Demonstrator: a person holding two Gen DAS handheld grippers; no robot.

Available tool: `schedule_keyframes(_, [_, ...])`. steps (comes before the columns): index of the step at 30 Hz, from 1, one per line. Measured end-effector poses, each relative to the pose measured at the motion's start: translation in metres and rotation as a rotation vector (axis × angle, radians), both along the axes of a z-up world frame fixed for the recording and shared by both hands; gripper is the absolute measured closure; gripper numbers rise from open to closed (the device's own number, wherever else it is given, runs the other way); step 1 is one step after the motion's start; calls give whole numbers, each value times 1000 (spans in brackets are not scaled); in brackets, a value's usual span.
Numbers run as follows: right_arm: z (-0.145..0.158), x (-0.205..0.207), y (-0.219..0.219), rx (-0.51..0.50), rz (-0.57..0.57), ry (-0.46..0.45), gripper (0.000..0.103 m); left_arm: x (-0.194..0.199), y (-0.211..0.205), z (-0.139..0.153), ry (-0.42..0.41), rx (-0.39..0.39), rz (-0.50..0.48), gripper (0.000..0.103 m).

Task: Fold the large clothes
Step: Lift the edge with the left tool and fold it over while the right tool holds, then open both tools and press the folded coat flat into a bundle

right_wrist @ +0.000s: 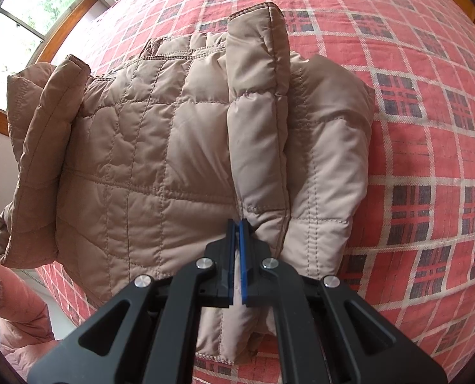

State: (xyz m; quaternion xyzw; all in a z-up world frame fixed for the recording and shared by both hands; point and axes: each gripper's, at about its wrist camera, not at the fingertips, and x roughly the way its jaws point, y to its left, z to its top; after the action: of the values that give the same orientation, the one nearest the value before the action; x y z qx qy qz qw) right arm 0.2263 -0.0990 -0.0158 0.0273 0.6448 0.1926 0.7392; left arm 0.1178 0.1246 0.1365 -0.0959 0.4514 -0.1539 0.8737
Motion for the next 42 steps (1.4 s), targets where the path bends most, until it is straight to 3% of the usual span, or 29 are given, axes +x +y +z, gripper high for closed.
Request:
schedule_keyframes(4, [0,0,3,-6,2,-3,102,1,47,-8,4,87,144,49])
schedule_keyframes(10, [0,0,4,-10,3,-2,102,12,100,-73,161,107,259,51])
schedule_keyframes(13, [0,2,3,-17,6,-2,102,10,95,-99,214,101,218,53])
schedule_keyframes(16, [0,3,7,-27,4,1,100,1,73,-107,207,90,154,54])
schedule_keyframes(19, [0,4,13,-43,4,-1,98,2,45,-114,196,132,113,62])
schedule_keyframes(23, [1,3,17,-58,-8,-4,98,11,15,-135,188,225,108,62])
schedule_keyframes(29, [23,-6,32,-51,-10,-36,92,12,19,-133,199,188,107,61])
schedule_keyframes(33, [48,-16,56,-13,32,-83,75,15,35,-117,190,144,118,60])
schedule_keyframes(38, [60,-18,91,33,79,-61,73,29,58,-91,121,150,190,54])
schedule_keyframes(42, [73,-14,119,108,95,-45,55,42,63,-102,168,170,205,54])
